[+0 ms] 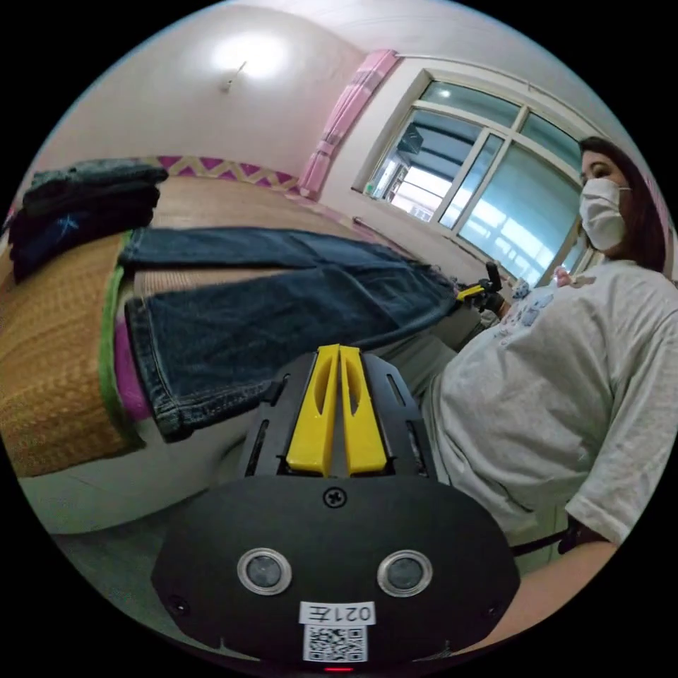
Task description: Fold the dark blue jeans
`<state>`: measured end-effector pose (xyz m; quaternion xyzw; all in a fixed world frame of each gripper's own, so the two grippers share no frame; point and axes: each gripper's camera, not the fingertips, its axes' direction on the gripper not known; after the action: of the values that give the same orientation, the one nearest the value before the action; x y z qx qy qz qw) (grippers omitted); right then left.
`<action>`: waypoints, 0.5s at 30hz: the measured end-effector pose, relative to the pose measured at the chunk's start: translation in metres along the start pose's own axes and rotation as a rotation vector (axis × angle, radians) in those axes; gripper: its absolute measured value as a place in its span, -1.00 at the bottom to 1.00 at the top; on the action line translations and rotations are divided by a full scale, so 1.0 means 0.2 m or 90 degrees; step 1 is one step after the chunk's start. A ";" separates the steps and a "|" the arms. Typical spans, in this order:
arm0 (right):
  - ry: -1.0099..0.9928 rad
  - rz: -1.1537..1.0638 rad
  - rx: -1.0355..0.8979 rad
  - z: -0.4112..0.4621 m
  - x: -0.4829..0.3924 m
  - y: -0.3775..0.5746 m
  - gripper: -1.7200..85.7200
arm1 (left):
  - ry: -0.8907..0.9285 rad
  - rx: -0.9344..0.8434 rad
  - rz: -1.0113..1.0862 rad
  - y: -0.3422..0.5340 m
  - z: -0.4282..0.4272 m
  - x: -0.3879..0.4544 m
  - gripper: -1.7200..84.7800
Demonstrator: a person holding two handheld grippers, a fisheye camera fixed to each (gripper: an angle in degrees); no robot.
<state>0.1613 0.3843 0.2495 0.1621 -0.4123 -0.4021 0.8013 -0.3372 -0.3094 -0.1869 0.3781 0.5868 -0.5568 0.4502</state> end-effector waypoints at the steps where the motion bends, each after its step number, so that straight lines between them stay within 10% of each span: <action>1: 0.006 0.003 0.030 -0.05 0.02 -0.01 -0.97 | -0.029 0.028 -0.004 -0.05 -0.10 0.00 -0.98; 7: 0.221 0.226 0.027 0.03 0.49 -0.07 -0.98 | -0.270 0.009 -0.147 -0.22 -0.23 -0.34 -0.98; 15: 0.155 0.354 0.161 -0.10 0.74 0.24 -0.98 | -0.289 -0.018 -0.187 -0.34 -0.41 -0.56 -0.98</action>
<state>0.2517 0.2983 0.3441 0.1884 -0.3884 -0.0915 0.8974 -0.3755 -0.2278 -0.0608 0.1486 0.5271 -0.6784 0.4898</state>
